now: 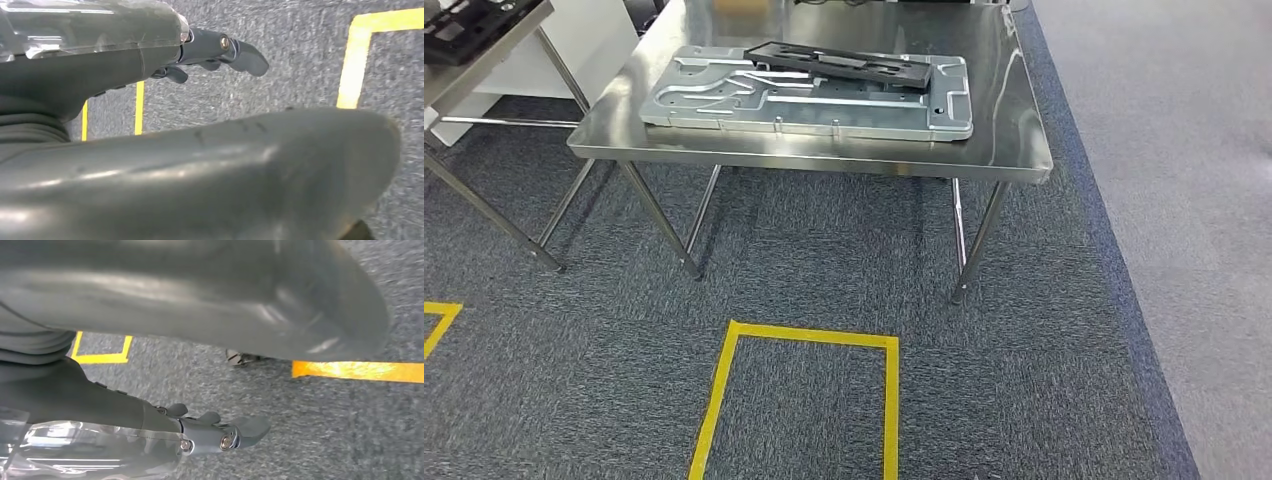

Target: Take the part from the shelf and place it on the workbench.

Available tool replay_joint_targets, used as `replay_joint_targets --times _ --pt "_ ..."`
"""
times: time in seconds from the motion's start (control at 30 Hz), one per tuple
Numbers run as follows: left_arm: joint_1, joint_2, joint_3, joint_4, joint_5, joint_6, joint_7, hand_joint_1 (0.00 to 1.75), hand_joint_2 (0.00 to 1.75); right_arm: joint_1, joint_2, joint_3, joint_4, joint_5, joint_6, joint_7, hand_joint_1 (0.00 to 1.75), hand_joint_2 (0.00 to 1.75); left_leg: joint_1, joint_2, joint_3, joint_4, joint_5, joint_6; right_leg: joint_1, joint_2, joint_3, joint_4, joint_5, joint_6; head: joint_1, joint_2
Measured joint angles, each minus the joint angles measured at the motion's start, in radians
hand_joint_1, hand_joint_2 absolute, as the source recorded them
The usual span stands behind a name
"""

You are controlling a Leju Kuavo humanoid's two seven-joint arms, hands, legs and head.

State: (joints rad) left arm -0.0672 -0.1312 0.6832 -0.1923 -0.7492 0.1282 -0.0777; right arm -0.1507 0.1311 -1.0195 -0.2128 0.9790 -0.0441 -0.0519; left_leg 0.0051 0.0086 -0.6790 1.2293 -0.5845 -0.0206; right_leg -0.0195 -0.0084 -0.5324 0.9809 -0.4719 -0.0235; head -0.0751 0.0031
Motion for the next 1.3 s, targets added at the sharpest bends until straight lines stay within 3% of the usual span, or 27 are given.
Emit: replay_joint_targets --times 0.03,0.07,0.1,0.17,0.23,0.27,0.37,0.43,0.5,0.53,0.57,0.6,0.63,0.7,0.77,0.83,0.9,0.93,1.0,1.07,1.1,1.13,1.23,1.3 --pt "0.0 0.0 0.0 0.0 -0.003 0.0 0.001 0.0 0.0 0.0 0.003 0.005 0.002 0.007 0.006 0.012 0.0 0.0 0.001 0.0 -0.003 0.046 -0.013 -0.003 0.001 -0.001 -0.013 0.002 0.01 0.001 0.0 0.0" --pt "0.0 0.0 0.0 0.0 -0.007 0.0 0.002 0.0 0.0 0.0 0.006 0.012 0.003 0.02 0.012 0.028 0.0 0.0 0.003 0.0 0.007 0.064 -0.005 -0.004 0.001 -0.001 -0.027 0.004 0.019 0.002 0.0 0.0" --pt "-0.001 0.0 0.0 0.0 -0.011 -0.001 0.002 0.0 0.0 0.001 0.01 0.02 0.004 0.032 0.014 0.044 0.0 0.0 0.004 0.0 0.036 0.042 0.022 -0.004 0.001 -0.002 -0.042 0.008 0.028 0.004 0.0 0.0" --pt "-0.004 0.0 0.0 0.0 -0.021 -0.001 0.001 0.0 0.87 0.002 0.02 0.034 0.006 0.04 0.006 0.065 0.0 0.0 0.005 -0.001 0.137 -0.087 0.066 0.002 0.001 0.001 -0.067 0.014 0.043 0.011 0.0 0.0" --pt "-0.008 0.0 0.0 0.0 -0.027 0.0 -0.004 0.0 1.75 0.004 0.03 0.037 0.007 0.021 -0.005 0.068 0.0 0.0 0.002 -0.002 0.23 -0.229 0.057 0.012 0.003 0.002 -0.08 0.017 0.057 0.022 0.0 0.0" --pt "-0.009 -0.001 0.0 0.0 -0.03 0.0 -0.004 0.0 1.75 0.007 0.033 0.037 0.007 0.012 -0.007 0.068 0.0 0.44 -0.001 -0.003 0.251 -0.266 0.046 0.017 0.004 0.001 -0.082 0.017 0.065 0.029 0.0 0.0" --pt "-0.009 -0.003 0.0 0.0 -0.045 -0.001 0.023 0.0 1.75 0.02 0.036 0.033 0.01 -0.007 0.002 0.065 0.0 1.75 0.0 0.0 0.245 -0.282 0.06 0.037 0.002 0.002 -0.087 0.024 0.071 0.047 0.0 0.0" --pt "-0.008 -0.006 -0.001 0.0 -0.039 -0.011 0.049 0.0 1.75 0.03 0.036 0.028 0.012 -0.033 0.018 0.057 0.0 1.75 0.002 0.004 0.231 -0.286 0.077 0.052 0.0 0.005 -0.117 0.098 0.01 0.054 0.0 0.0" --pt "-0.006 -0.007 -0.002 0.0 0.06 -0.047 0.063 0.0 1.75 0.038 0.036 0.023 0.012 -0.147 0.031 0.05 0.0 1.75 -0.003 0.006 0.21 -0.283 0.091 0.06 0.0 0.006 -0.164 0.233 -0.078 0.058 0.0 0.0" --pt "-0.006 -0.008 -0.003 0.0 0.167 -0.068 0.067 0.0 1.75 0.041 0.036 0.022 0.012 -0.263 0.035 0.049 0.0 1.75 -0.005 0.006 0.199 -0.28 0.098 0.061 0.0 0.006 -0.177 0.285 -0.103 0.06 0.0 0.0" --pt "-0.005 -0.009 -0.004 0.0 0.29 -0.081 0.069 0.0 1.75 0.043 0.036 0.021 0.012 -0.402 0.038 0.048 0.0 1.75 -0.007 0.006 0.19 -0.275 0.102 0.061 0.0 0.006 -0.172 0.302 -0.108 0.06 0.0 0.0" --pt "-0.005 -0.01 -0.005 0.0 0.414 -0.084 0.069 0.0 1.75 0.044 0.035 0.021 0.012 -0.553 0.038 0.045 0.0 1.75 -0.008 0.006 0.182 -0.269 0.105 0.06 0.0 0.006 -0.147 0.28 -0.095 0.058 0.0 0.0" --pt "-0.004 -0.011 -0.006 0.0 0.507 -0.08 0.067 0.0 1.75 0.044 0.035 0.021 0.012 -0.684 0.038 0.04 0.0 1.75 -0.009 0.006 0.175 -0.263 0.107 0.059 0.001 0.006 -0.103 0.22 -0.071 0.054 0.0 0.0" --pt "-0.003 -0.014 -0.006 0.0 0.549 -0.071 0.062 0.0 1.75 0.044 0.034 0.02 0.012 -0.812 0.035 0.032 0.0 0.87 -0.013 0.006 0.163 -0.249 0.109 0.055 0.006 0.006 -0.015 0.08 -0.034 0.041 0.0 0.0" --pt "-0.004 -0.016 -0.006 0.0 0.46 -0.072 0.057 0.0 0.87 0.044 0.033 0.02 0.012 -0.737 0.031 0.03 0.0 0.0 -0.015 0.006 0.152 -0.24 0.112 0.046 0.012 0.005 0.016 0.018 -0.027 0.031 0.0 0.0" --pt "-0.006 -0.016 -0.006 0.0 0.375 -0.068 0.051 0.0 0.0 0.045 0.033 0.02 0.012 -0.585 0.027 0.027 0.0 0.0 -0.014 0.006 0.146 -0.238 0.116 0.035 0.011 0.005 0.012 0.013 -0.02 0.022 0.0 0.0" --pt "-0.007 -0.016 -0.006 0.0 0.339 -0.064 0.048 0.0 0.0 0.045 0.033 0.02 0.012 -0.498 0.027 0.025 0.0 0.0 -0.012 0.003 0.134 -0.212 0.094 0.023 0.006 0.003 0.01 0.004 -0.009 0.01 0.0 0.0" --pt "-0.007 -0.016 -0.006 0.0 0.325 -0.062 0.047 0.0 0.0 0.045 0.033 0.02 0.012 -0.475 0.027 0.024 0.0 0.0 -0.01 0.001 0.117 -0.172 0.066 0.018 0.003 0.002 0.007 0.0 -0.003 0.005 0.0 0.0" --pt "-0.004 -0.016 -0.006 0.0 0.28 -0.054 0.045 0.0 0.0 0.045 0.033 0.02 0.012 -0.419 0.027 0.02 0.0 0.0 -0.003 -0.001 0.064 -0.044 -0.006 0.008 0.005 0.001 -0.002 0.001 0.003 0.0 0.0 0.0" --pt "-0.002 -0.016 -0.006 0.0 0.228 -0.045 0.042 0.0 0.0 0.046 0.033 0.02 0.012 -0.355 0.026 0.017 0.0 0.0 0.002 0.0 0.031 0.044 -0.035 0.0 0.006 -0.004 -0.012 0.005 0.007 0.001 0.0 0.0" --pt "-0.001 -0.016 -0.006 0.0 0.212 -0.043 0.041 0.0 0.0 0.047 0.033 0.02 0.012 -0.336 0.026 0.017 0.0 0.0 0.005 0.0 0.04 0.035 -0.021 -0.002 0.006 -0.008 -0.016 0.008 0.008 0.002 0.0 0.0" --pt "-0.001 -0.016 -0.005 0.0 0.201 -0.041 0.04 0.0 0.0 0.047 0.033 0.02 0.012 -0.321 0.025 0.017 0.0 0.0 0.007 0.002 0.069 -0.016 0.008 -0.004 0.005 -0.013 -0.019 0.012 0.009 0.003 0.0 0.0" --pt "-0.005 -0.016 -0.005 0.0 0.155 -0.033 0.038 0.0 0.0 0.048 0.033 0.02 0.012 -0.263 0.022 0.017 0.0 0.0 0.006 0.026 0.168 -0.209 0.077 0.005 0.008 -0.027 -0.024 0.022 0.009 0.016 0.0 0.0" --pt "-0.007 -0.017 -0.005 0.0 0.106 -0.025 0.035 0.0 0.0 0.047 0.032 0.021 0.012 -0.199 0.019 0.018 0.0 0.0 0.0 0.026 0.174 -0.235 0.081 0.019 0.01 -0.036 -0.025 0.024 0.011 0.029 0.0 0.0"
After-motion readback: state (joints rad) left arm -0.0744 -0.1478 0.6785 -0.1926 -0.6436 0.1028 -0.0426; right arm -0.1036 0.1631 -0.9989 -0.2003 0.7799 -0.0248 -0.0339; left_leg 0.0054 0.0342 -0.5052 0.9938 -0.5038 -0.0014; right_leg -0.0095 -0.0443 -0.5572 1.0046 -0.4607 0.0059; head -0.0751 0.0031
